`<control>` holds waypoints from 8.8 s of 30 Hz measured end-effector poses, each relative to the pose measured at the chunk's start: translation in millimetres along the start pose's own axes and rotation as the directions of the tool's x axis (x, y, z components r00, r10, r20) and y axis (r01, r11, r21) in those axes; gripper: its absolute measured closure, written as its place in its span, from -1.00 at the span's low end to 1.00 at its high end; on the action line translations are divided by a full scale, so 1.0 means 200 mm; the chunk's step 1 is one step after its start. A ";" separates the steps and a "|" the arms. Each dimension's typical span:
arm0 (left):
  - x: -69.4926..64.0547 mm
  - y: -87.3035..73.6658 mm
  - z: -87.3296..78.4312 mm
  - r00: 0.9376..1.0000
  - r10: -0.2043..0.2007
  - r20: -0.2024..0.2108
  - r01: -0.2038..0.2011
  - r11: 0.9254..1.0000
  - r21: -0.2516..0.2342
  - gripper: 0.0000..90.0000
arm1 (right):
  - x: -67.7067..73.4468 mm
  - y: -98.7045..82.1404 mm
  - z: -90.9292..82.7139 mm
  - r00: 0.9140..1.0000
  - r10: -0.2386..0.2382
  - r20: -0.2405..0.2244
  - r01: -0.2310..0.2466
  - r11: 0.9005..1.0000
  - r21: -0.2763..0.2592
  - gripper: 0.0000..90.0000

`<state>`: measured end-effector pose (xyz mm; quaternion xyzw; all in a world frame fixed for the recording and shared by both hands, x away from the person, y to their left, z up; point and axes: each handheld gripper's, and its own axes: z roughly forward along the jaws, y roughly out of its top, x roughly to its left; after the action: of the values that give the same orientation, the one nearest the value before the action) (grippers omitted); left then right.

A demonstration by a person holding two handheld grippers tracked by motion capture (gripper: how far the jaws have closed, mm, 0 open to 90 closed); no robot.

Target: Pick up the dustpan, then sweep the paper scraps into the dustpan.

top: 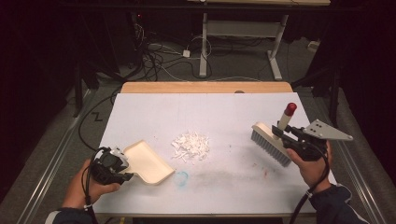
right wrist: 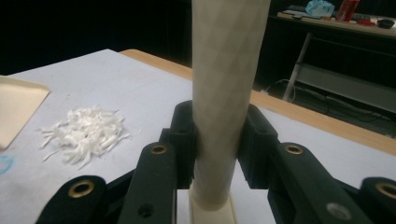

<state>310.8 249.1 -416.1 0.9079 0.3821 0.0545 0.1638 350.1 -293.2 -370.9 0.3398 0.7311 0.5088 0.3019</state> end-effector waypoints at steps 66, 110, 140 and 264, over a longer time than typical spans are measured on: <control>-0.09 0.16 0.12 0.994 0.097 0.049 -0.103 0.984 0.144 0.40 | 0.37 0.10 0.78 0.997 0.051 -0.054 -0.050 0.999 0.020 0.58; -0.07 0.32 0.13 0.995 0.089 0.045 -0.095 0.981 0.168 0.39 | 0.70 0.14 0.90 0.980 0.065 -0.187 -0.068 0.998 -0.010 0.58; -0.09 0.33 0.17 0.993 0.103 0.054 -0.111 0.979 0.168 0.39 | 1.00 0.25 0.82 0.938 -0.006 -0.347 -0.023 0.996 -0.081 0.58; -0.19 0.23 0.21 0.987 0.138 0.086 -0.154 0.961 0.231 0.39 | 0.77 0.29 0.45 0.864 -0.131 -0.486 0.133 0.991 -0.031 0.58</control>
<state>324.9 181.8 -438.9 0.9480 0.3119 -0.0112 0.0628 342.4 -106.1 -358.2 0.1505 0.8058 0.5550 0.1416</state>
